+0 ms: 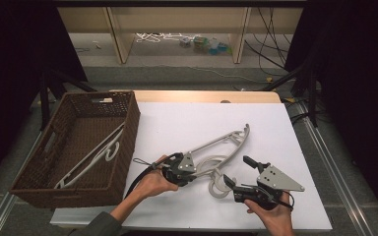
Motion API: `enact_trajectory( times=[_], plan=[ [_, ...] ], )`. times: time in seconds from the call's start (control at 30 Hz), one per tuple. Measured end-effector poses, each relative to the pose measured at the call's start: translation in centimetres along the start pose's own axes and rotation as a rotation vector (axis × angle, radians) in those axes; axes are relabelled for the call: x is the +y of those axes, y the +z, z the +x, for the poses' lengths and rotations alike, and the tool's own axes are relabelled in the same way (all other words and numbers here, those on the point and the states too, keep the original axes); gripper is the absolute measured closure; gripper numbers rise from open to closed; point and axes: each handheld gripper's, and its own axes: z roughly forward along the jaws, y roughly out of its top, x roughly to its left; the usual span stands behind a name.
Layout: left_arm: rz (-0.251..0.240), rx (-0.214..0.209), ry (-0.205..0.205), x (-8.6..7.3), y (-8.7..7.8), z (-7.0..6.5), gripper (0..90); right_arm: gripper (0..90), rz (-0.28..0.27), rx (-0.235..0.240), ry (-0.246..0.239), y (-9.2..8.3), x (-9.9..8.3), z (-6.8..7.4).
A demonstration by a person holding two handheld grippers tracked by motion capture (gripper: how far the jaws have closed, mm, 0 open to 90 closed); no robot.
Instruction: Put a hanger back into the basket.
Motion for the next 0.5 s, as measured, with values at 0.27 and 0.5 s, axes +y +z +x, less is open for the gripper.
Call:
enact_trajectory(
  times=[0.27,0.5],
  plan=[
    [-0.05,0.01,0.022,1.2,-1.9,0.0,81.5,16.0,-0.042,0.003,-0.012,-0.2,0.3,0.3],
    [-0.138,0.031,-0.046,1.9,-3.4,0.0,81.5,16.0,-0.06,0.007,-0.036,-0.5,0.5,0.4]
  ],
)
